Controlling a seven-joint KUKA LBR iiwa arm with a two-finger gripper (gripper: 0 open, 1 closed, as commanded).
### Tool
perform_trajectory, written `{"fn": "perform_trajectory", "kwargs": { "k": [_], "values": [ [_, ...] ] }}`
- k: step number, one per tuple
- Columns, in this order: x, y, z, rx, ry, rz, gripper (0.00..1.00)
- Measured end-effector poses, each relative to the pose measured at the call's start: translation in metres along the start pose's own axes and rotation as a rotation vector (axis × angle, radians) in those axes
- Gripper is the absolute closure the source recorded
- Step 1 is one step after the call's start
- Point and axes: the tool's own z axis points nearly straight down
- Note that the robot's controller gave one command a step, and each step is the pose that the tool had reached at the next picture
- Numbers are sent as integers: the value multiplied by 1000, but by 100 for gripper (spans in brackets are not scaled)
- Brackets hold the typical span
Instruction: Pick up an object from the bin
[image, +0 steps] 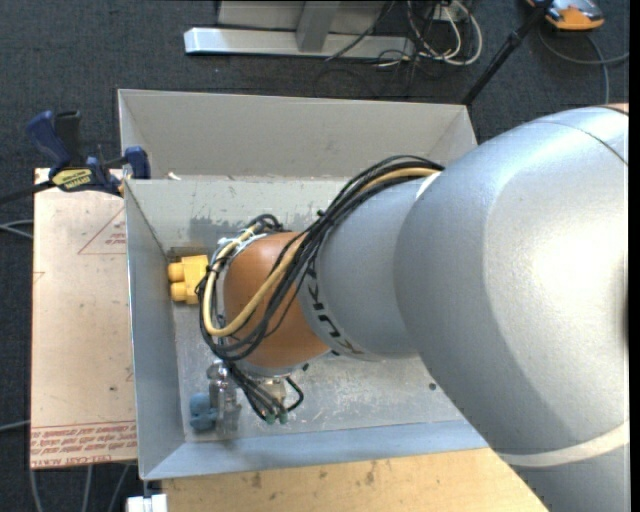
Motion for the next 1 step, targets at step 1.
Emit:
{"fn": "perform_trajectory", "kwargs": {
  "k": [1],
  "values": [
    [-15,13,-139,-3,-9,41,100]
  ]
}}
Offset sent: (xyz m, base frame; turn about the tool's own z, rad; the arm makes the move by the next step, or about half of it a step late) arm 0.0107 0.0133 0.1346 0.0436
